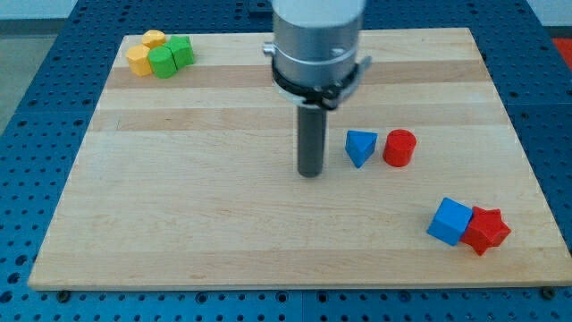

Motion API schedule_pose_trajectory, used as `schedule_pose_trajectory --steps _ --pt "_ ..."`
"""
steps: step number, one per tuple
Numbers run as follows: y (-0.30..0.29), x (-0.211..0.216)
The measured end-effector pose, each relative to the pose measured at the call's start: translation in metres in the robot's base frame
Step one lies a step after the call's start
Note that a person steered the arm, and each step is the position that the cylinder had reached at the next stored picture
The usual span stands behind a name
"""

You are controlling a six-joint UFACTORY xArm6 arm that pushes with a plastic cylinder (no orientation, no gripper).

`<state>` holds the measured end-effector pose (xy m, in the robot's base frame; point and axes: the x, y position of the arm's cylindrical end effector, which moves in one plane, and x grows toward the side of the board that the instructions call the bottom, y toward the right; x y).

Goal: Move the blue triangle above the blue cube

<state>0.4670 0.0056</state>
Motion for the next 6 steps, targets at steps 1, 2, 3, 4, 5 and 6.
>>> schedule_pose_trajectory --steps 1,2,3,4,5,6 --pt "0.000 -0.031" --pt "0.018 -0.040" --pt "0.043 -0.040" --pt "0.066 -0.036" --pt "0.083 -0.028" --pt "0.095 -0.016"
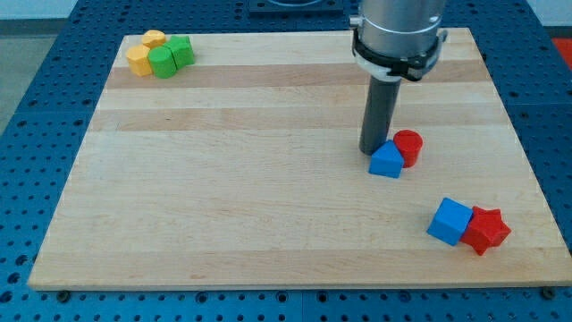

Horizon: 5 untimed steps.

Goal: Move the blue triangle above the blue cube

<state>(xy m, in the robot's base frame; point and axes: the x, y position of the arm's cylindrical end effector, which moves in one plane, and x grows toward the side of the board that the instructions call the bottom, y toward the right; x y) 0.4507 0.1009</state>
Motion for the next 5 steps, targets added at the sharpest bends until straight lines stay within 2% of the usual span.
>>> schedule_pose_trajectory --steps 3,5 --pt "0.010 0.044" --pt "0.031 0.047"
